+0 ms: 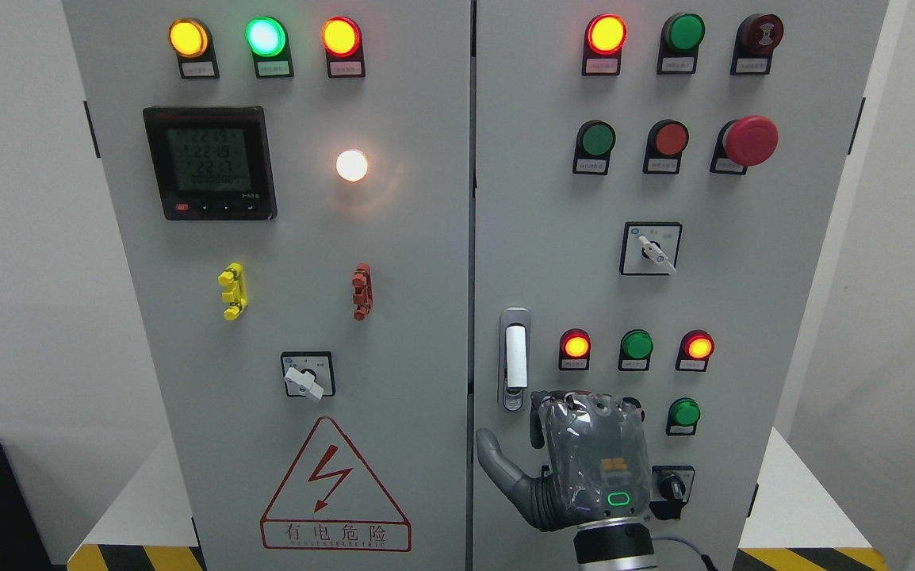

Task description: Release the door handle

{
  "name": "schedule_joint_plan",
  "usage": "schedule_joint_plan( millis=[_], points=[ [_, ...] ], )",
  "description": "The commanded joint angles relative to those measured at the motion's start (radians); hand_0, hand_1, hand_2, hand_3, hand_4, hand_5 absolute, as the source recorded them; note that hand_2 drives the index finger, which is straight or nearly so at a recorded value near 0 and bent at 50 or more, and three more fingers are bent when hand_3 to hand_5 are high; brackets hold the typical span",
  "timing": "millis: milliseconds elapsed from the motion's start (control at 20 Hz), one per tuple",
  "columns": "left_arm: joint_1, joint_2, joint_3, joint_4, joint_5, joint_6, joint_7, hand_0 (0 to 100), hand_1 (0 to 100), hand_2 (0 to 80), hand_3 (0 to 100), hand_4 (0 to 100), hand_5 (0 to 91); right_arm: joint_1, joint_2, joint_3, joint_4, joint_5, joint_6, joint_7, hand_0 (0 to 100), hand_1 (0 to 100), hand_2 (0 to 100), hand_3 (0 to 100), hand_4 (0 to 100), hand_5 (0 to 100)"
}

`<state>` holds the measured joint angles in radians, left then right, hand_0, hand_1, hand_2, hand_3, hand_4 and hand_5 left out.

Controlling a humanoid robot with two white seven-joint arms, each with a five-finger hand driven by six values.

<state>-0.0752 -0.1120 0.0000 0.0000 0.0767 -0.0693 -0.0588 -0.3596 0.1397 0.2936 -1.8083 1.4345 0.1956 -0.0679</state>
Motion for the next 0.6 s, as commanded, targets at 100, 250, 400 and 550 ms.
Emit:
schedule_joint_plan(
  millis=[100,250,400,550],
  points=[
    [0.0,0.0,-0.021,-0.02,0.0,0.0,0.0,0,0,2.3,9,1,0.0,-0.05,0.001,-0.002,0.009,-0.002,0.016,0.017,18,26,87,100,100,92],
    [0.0,0.0,-0.021,-0.02,0.0,0.0,0.0,0,0,2.4,9,1,0.0,-0.071,0.001,-0.002,0.021,-0.003,0.018,0.017,18,27,87,100,100,92],
    [0.0,0.0,-0.021,-0.02,0.0,0.0,0.0,0,0,2.4,9,1,0.0,-0.081,0.001,-0.004,0.032,-0.003,0.018,0.019,18,27,87,100,100,92],
    [0.0,0.0,-0.021,-0.02,0.0,0.0,0.0,0,0,2.2,8,1,0.0,-0.09,0.001,-0.005,0.046,-0.003,0.018,0.017,18,27,87,100,100,92]
  ],
)
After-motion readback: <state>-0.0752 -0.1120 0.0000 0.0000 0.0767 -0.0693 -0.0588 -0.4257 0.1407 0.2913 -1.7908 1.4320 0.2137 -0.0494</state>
